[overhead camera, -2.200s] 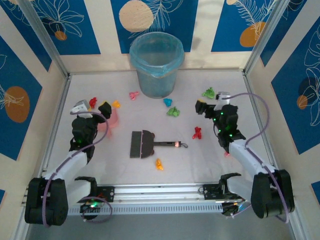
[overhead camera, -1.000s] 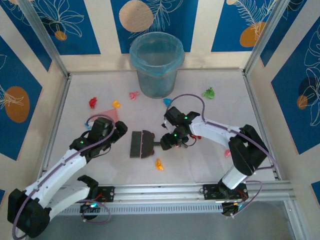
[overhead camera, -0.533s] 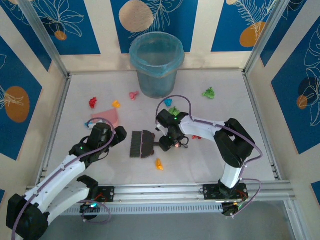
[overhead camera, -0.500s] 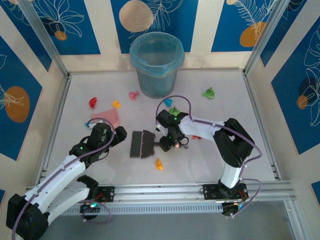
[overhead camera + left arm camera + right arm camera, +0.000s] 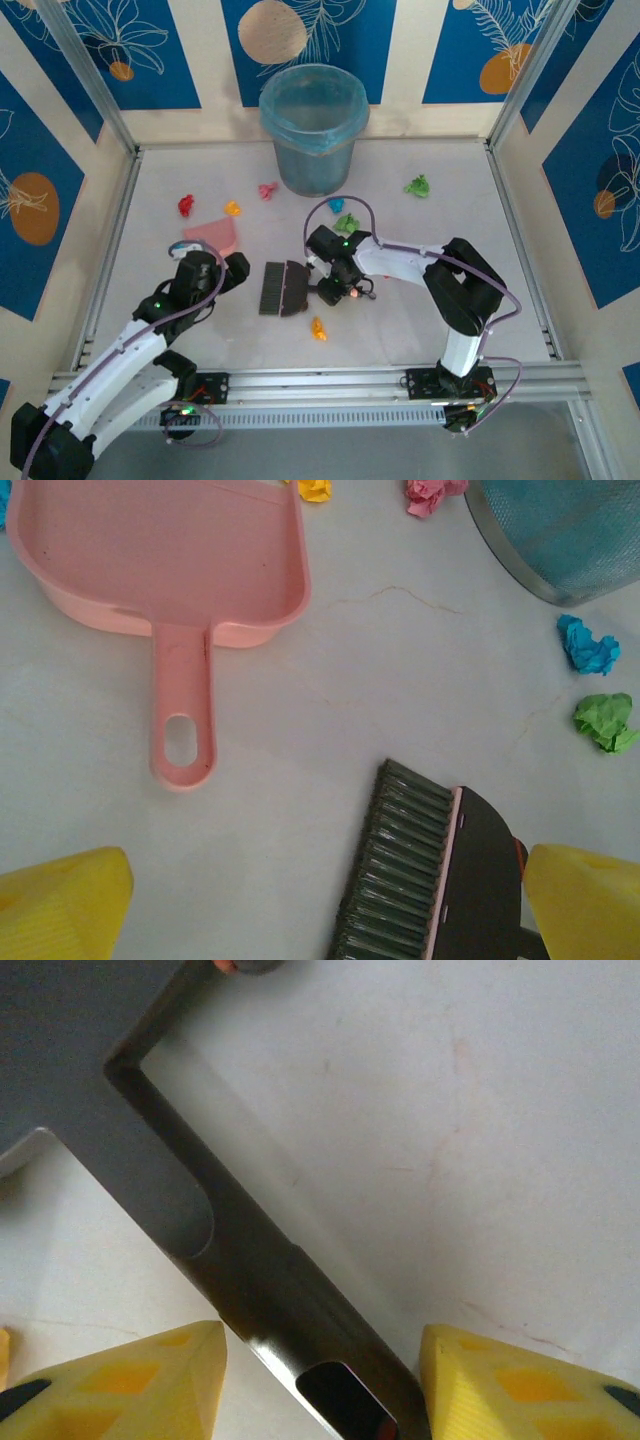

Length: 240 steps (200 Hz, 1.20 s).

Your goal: Sweep away the paper scraps from the table

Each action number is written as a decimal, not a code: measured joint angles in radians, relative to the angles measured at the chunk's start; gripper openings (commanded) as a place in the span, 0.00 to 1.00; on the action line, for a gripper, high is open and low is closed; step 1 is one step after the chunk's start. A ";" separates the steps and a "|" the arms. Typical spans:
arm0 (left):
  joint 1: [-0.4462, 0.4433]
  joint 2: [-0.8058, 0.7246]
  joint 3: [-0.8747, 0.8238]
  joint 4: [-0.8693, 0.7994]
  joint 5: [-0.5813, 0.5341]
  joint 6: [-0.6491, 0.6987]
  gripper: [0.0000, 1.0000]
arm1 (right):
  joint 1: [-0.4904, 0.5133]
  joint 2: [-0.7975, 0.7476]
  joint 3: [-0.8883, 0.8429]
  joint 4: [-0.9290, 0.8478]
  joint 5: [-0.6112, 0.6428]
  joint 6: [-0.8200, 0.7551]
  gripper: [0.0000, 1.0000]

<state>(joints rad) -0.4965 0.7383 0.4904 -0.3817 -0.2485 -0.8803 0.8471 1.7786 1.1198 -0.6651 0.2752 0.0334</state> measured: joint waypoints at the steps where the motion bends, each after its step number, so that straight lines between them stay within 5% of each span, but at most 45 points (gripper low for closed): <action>1: 0.000 0.000 0.000 0.000 0.000 0.000 1.00 | 0.001 0.000 0.000 0.000 0.001 0.000 0.56; 95: -0.002 -0.002 -0.030 0.035 -0.015 0.026 1.00 | -0.008 0.026 0.000 -0.070 0.028 0.001 0.55; 129: -0.002 0.000 -0.039 0.071 -0.015 0.027 1.00 | -0.011 0.031 0.003 -0.082 -0.003 -0.004 0.34; 197: -0.002 -0.035 -0.095 0.143 0.021 0.030 0.93 | -0.014 0.064 0.045 -0.117 -0.032 -0.003 0.17; 240: -0.003 -0.101 -0.120 0.255 0.168 0.049 0.86 | -0.023 0.040 0.046 -0.095 -0.082 0.042 0.00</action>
<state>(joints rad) -0.4992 0.6373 0.3702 -0.1265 -0.0807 -0.8314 0.8242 1.8183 1.1660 -0.7597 0.1936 0.0753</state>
